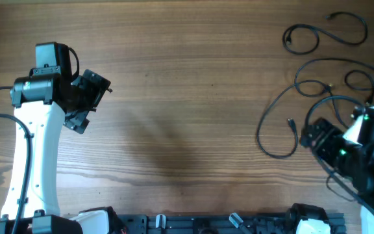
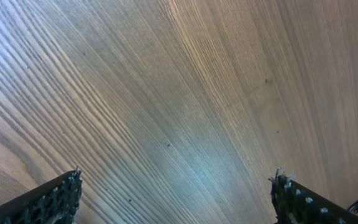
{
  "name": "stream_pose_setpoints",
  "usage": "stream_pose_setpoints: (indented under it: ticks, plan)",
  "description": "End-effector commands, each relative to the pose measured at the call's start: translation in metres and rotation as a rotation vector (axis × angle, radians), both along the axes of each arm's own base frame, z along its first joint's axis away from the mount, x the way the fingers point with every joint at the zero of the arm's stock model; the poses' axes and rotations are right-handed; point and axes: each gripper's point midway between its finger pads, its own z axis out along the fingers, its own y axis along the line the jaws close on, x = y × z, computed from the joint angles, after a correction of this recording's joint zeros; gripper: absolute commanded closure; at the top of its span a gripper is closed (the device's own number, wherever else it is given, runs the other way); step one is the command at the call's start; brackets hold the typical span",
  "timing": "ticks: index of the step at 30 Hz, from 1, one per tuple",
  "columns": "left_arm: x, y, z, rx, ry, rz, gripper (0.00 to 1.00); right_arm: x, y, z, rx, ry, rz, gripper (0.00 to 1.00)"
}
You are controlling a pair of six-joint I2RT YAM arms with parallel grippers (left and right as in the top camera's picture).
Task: Untangle cables
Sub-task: 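Release the cable and retract the right gripper toward the bottom-right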
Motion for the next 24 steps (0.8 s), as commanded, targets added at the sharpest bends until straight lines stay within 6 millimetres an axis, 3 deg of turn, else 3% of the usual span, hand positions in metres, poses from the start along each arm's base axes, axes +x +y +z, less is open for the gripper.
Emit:
stream_pose_setpoints:
  ticks: [1, 3, 7, 12, 15, 19, 22, 24]
  plan:
    - [0.001, 0.001, -0.001, -0.002, 0.003, 0.004, 0.00, 0.010, 0.020, -0.011, -0.032, -0.108, 0.140, 0.00]
    - [0.001, 0.001, -0.001, -0.002, 0.003, 0.004, 0.00, 0.023, 0.040, -0.006, -0.079, -0.344, 0.279, 0.00]
    - [0.001, 0.001, -0.001, -0.002, 0.003, 0.004, 0.00, 0.026, 0.044, -0.009, -0.191, -0.589, 0.367, 0.00]
    - [0.001, 0.001, -0.001, -0.002, 0.003, 0.004, 0.00, 0.028, 0.043, -0.034, -0.202, -0.601, 0.367, 0.00]
    - [0.001, 0.001, -0.001, -0.002, 0.003, 0.004, 0.00, 0.031, 0.039, -0.029, -0.252, -0.625, 0.375, 0.00]
    - [0.001, 0.001, -0.001, -0.002, 0.003, 0.004, 0.00, 0.041, 0.040, -0.011, -0.486, -0.802, 0.505, 0.00]
    - [0.001, 0.001, -0.001, -0.002, 0.003, 0.004, 0.00, 0.049, 0.038, -0.035, -0.491, -0.798, 0.488, 0.00]
    - [0.001, 0.001, -0.001, -0.002, 0.003, 0.004, 0.00, 0.043, 0.038, -0.066, -0.468, -0.700, 0.512, 0.00]
